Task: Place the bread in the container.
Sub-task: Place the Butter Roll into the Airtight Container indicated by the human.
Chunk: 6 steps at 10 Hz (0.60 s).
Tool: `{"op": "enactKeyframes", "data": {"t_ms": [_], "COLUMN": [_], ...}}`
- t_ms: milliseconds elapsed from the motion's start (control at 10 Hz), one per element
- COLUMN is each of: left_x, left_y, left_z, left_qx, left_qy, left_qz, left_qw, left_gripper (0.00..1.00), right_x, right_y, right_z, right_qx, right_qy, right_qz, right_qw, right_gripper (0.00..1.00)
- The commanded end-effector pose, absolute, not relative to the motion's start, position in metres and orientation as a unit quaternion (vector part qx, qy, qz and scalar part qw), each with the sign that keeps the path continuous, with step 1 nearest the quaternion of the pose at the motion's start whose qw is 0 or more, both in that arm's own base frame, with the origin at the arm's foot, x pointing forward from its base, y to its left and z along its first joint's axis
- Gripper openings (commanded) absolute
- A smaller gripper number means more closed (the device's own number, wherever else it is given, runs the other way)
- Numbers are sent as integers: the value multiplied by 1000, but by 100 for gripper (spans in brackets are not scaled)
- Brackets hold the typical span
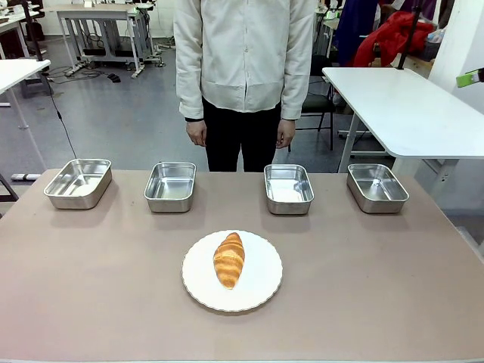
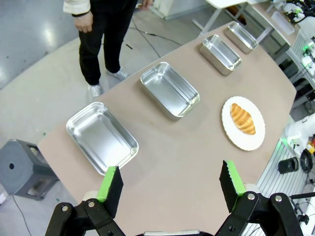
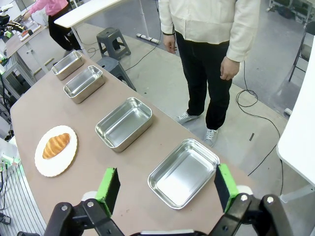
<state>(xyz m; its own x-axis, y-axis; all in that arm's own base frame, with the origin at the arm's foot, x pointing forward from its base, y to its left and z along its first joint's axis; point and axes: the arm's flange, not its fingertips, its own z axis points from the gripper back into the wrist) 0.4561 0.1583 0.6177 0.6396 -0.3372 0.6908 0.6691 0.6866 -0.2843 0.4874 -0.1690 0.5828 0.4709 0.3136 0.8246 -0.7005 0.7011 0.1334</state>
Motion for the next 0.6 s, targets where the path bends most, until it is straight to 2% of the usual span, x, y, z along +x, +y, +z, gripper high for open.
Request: {"op": "enactKeyframes", "data": {"t_ms": [0, 500], "left_x": [455, 455], "left_y": [157, 157], "left_z": [619, 619], "left_qx": [-275, -275], "left_qy": [-317, -317], "left_qz": [-291, -291], "left_qw": [860, 860], "left_gripper": [100, 100], "right_x": [486, 486], "right_y": [-168, -168], "right_z": [585, 585], "right_qx": [237, 237], "right_qy": [-414, -414], "right_qz": [310, 310], "right_qw": [822, 822], "right_gripper": [100, 100]}}
